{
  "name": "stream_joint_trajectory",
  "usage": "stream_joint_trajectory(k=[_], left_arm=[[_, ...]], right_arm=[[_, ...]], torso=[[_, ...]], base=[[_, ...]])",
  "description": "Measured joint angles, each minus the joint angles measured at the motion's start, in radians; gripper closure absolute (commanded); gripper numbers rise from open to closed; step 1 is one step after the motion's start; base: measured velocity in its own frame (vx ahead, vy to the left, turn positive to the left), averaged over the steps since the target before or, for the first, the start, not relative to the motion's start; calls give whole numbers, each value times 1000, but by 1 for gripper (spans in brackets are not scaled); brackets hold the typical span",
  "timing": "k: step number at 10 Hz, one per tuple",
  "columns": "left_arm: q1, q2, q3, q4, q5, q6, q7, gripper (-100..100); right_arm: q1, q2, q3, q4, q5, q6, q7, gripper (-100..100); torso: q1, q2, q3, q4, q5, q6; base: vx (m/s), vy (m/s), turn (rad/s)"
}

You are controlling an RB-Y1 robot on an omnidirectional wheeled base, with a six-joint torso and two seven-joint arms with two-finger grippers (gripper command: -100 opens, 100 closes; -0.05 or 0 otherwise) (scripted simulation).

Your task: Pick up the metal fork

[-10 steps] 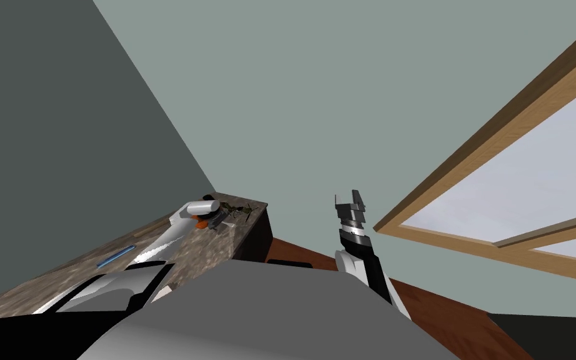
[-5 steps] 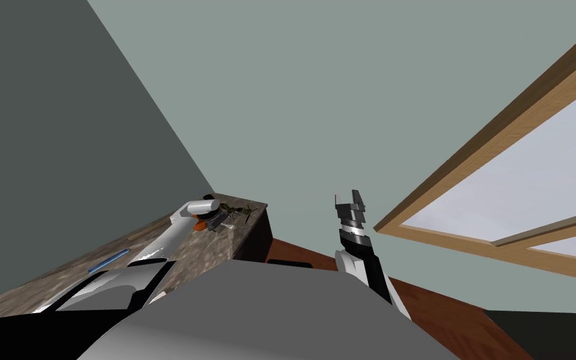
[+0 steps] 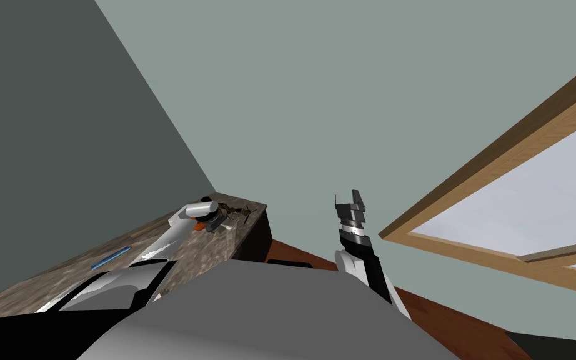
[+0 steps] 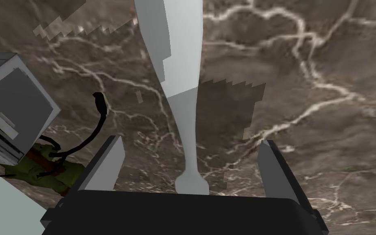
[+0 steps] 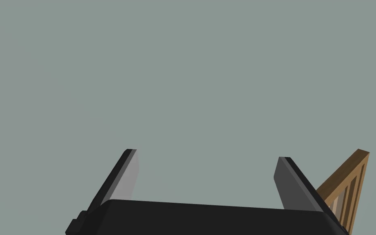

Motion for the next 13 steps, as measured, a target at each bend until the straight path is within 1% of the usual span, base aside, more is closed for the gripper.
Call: stream_joint_trajectory(k=[2,3,7,8,9,13], left_arm=[[1,-5,13,33,-3,-25,-41,-100],[1,-6,14,35,-4,-28,-46,100],[2,-5,14,36,-4,-27,-44,100],[2,-5,14,36,-4,-27,-44,0],[2,-5,14,36,-4,-27,-44,100],[-1,6,-11,-32,4,23,34,100]], right_arm=[[0,0,0,0,0,0,0,0],[0,0,0,0,0,0,0,0],[0,0,0,0,0,0,0,0],[0,0,0,0,0,0,0,0],[0,0,0,0,0,0,0,0],[0,0,0,0,0,0,0,0]], torso=[[2,-1,-1,-1,1,0],[4,0,-1,-1,2,0],[7,1,1,0,3,1],[7,2,1,0,3,1],[7,2,1,0,3,1],[10,7,4,2,3,1]], base=[[43,-28,37],[0,0,0],[0,0,3],[0,0,0],[-38,34,-97],[-71,56,-74]])
